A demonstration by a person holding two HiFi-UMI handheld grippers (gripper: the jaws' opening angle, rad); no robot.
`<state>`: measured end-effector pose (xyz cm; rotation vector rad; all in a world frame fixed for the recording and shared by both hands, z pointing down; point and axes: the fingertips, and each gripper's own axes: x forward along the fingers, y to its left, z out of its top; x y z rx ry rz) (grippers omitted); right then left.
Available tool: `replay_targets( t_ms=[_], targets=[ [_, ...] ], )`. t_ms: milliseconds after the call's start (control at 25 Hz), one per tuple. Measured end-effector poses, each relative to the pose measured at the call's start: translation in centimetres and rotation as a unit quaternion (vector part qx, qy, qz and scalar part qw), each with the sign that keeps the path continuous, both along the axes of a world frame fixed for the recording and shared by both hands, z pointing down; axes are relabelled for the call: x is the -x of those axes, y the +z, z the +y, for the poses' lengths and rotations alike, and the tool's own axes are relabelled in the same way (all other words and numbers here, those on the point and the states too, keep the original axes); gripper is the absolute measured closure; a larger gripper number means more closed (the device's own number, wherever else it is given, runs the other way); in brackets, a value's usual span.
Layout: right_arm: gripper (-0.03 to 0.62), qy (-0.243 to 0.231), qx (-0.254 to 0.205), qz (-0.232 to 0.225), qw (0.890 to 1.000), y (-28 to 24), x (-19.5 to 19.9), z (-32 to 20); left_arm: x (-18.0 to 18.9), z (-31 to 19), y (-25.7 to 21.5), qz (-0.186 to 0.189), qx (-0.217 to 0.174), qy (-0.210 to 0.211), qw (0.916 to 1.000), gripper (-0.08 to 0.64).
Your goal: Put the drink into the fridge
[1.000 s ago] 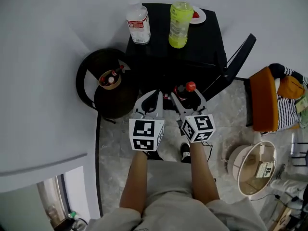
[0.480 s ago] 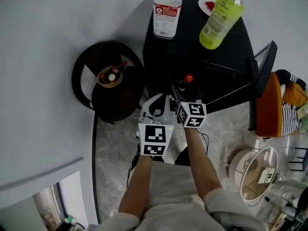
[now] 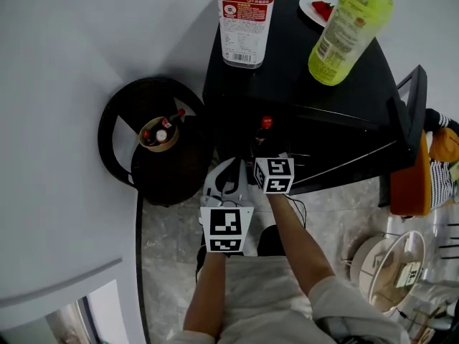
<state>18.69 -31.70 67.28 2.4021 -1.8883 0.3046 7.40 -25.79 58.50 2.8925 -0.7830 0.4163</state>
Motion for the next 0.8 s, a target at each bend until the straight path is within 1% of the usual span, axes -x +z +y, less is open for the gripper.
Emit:
replay_targets(
  t_ms=[120, 280, 480, 640, 800],
  targets=[
    [0.305, 0.006, 0.007, 0.003, 1.0, 1.2, -0.6, -0.9, -0.4, -0.1, 0.7, 0.008, -0.001, -0.001, 1.0, 0.551],
    [0.305, 0.013, 0.008, 0.012, 1.0, 1.5, -0.6, -1.7, -0.5, -0.6, 1.4, 0.015, 0.003, -0.009, 0.9998, 0.552],
    [0.305, 0.021, 0.007, 0.014, 1.0, 1.8, -0.9, -2.8, -0.7, -0.2, 1.5, 0.01, 0.004, -0.01, 0.9999, 0.551],
    [0.305, 0.024, -0.004, 0.022, 0.999, 1.5, -0.8, -3.5, -0.5, 0.0, 1.5, 0.007, 0.005, -0.012, 0.9999, 0.552],
    [0.305, 0.021, -0.002, 0.021, 1.0, 1.6, -0.7, -3.4, -0.4, 0.6, 1.5, 0.005, 0.008, -0.014, 0.9999, 0.552]
  ],
)
